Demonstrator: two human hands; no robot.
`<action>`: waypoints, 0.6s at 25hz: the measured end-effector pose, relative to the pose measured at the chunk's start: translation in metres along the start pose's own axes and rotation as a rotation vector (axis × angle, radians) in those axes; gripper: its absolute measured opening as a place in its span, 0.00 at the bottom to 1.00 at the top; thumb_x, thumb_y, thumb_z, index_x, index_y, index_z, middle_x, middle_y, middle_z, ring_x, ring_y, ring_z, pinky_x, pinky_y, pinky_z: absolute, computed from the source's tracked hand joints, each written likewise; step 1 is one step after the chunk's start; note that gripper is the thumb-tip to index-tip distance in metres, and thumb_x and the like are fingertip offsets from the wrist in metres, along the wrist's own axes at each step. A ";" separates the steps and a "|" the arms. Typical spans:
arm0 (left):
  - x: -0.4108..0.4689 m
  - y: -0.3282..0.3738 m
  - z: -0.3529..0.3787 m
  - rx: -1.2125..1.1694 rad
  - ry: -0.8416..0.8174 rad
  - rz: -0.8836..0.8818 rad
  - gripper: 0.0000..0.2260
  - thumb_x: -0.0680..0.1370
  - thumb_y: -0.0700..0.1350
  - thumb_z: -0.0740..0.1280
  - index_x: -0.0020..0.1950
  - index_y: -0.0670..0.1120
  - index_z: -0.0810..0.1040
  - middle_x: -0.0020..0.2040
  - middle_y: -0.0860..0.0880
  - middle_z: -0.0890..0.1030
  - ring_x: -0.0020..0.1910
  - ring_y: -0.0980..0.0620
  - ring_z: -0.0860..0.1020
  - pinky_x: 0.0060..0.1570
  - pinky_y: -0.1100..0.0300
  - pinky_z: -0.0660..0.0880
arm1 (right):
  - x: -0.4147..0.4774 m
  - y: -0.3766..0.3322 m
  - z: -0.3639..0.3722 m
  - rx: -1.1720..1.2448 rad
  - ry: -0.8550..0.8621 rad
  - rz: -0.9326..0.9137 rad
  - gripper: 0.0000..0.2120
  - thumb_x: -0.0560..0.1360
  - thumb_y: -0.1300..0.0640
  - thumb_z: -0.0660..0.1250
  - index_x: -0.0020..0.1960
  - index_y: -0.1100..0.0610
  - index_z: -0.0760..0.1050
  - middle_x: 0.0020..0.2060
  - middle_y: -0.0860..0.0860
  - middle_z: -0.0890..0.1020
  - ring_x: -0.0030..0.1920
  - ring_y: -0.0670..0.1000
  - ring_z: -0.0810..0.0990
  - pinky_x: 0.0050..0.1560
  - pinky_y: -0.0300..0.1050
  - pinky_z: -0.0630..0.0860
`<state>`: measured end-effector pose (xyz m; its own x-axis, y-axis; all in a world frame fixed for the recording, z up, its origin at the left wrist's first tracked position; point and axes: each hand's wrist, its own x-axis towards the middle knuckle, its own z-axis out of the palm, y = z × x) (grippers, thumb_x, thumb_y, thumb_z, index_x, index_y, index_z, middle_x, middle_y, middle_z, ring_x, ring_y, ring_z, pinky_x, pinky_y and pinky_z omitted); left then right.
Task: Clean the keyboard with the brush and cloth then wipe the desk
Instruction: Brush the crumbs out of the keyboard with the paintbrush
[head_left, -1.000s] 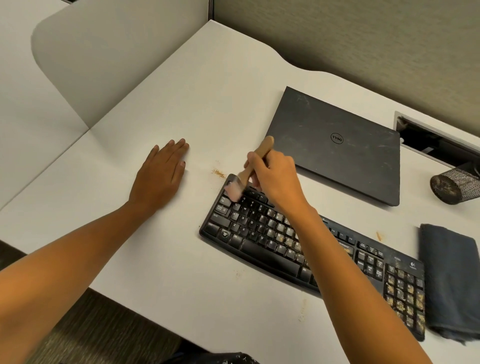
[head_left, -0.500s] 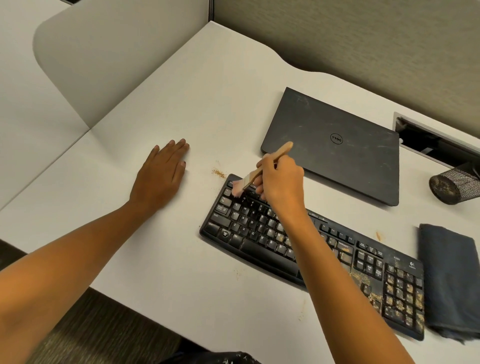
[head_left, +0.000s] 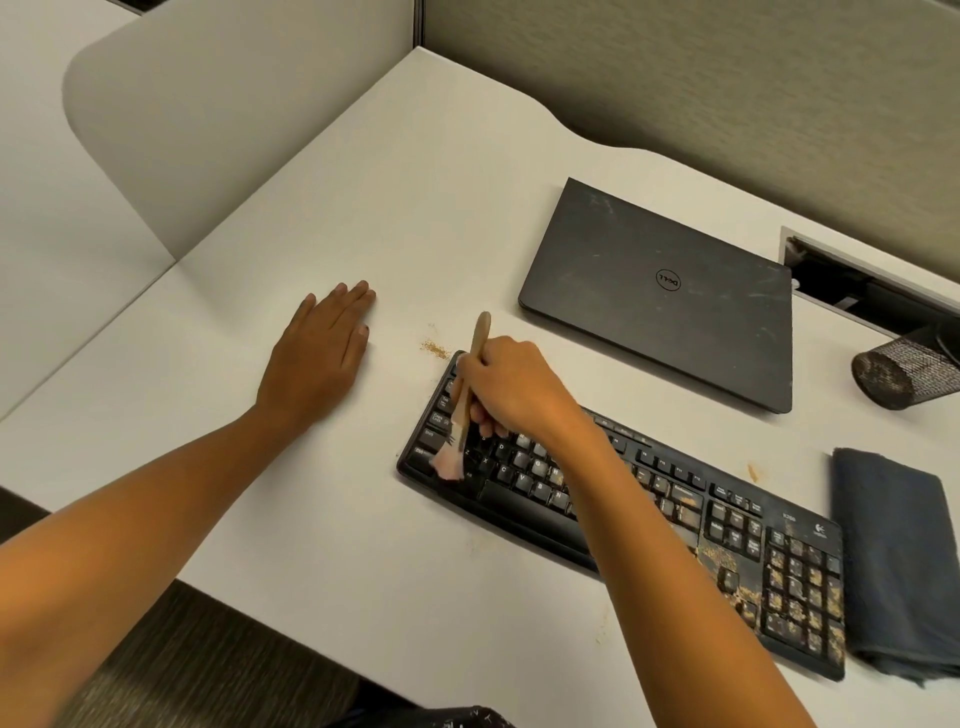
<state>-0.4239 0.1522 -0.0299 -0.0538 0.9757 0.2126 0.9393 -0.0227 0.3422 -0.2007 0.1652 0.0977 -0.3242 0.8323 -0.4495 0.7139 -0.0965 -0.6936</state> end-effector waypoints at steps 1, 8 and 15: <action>0.000 0.000 0.000 0.001 0.000 0.000 0.24 0.82 0.49 0.47 0.77 0.46 0.65 0.76 0.50 0.66 0.76 0.51 0.60 0.75 0.59 0.47 | 0.000 0.001 0.002 0.037 0.042 -0.010 0.18 0.82 0.57 0.55 0.46 0.66 0.78 0.31 0.56 0.80 0.22 0.48 0.76 0.23 0.35 0.72; 0.000 -0.001 0.001 0.003 -0.007 0.005 0.24 0.82 0.49 0.47 0.77 0.46 0.64 0.77 0.50 0.65 0.77 0.51 0.60 0.75 0.61 0.45 | -0.011 -0.002 0.005 -0.080 0.039 -0.049 0.18 0.82 0.55 0.54 0.46 0.66 0.77 0.36 0.58 0.82 0.28 0.52 0.77 0.31 0.46 0.79; 0.000 0.001 -0.001 -0.009 -0.012 0.001 0.24 0.82 0.49 0.46 0.77 0.46 0.64 0.77 0.50 0.64 0.77 0.52 0.59 0.76 0.60 0.45 | -0.027 -0.017 0.001 -0.481 -0.002 -0.378 0.14 0.83 0.51 0.53 0.42 0.53 0.70 0.29 0.47 0.78 0.32 0.43 0.75 0.36 0.41 0.71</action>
<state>-0.4232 0.1519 -0.0289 -0.0492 0.9781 0.2020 0.9364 -0.0252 0.3501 -0.2041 0.1437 0.1211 -0.6107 0.7598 -0.2232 0.7491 0.4628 -0.4740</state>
